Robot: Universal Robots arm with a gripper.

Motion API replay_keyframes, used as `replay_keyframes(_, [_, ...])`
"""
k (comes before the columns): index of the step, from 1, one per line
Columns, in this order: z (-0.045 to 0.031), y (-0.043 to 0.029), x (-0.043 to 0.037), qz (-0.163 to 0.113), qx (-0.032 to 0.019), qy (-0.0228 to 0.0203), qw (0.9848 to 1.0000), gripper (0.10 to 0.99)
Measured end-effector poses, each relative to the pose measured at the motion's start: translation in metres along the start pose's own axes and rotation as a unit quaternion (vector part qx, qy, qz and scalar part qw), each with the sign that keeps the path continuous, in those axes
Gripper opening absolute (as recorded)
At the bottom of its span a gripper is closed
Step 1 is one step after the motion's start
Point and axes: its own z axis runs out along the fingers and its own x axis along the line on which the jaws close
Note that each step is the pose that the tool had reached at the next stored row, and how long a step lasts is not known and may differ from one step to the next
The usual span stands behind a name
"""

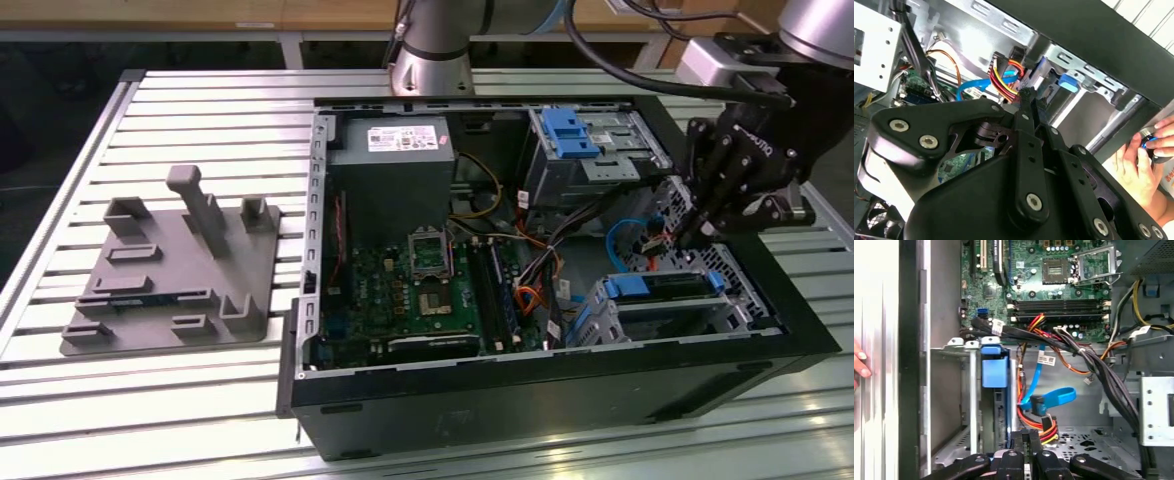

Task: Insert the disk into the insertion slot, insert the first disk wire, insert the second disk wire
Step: 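Insert the first disk wire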

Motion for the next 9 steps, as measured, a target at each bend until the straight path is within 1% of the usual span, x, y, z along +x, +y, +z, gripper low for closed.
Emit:
replay_keyframes(1, [0.0001, 0.0000, 0.0025, 0.000, 0.0000, 0.0000, 1.0000, 0.161])
replay_keyframes(3, [0.0003, -0.0001, 0.0046, 0.002, -0.0001, -0.0002, 1.0000, 0.161])
replay_keyframes(9, [0.0005, -0.0001, 0.0058, 0.024, -0.0023, -0.0009, 0.9997, 0.161])
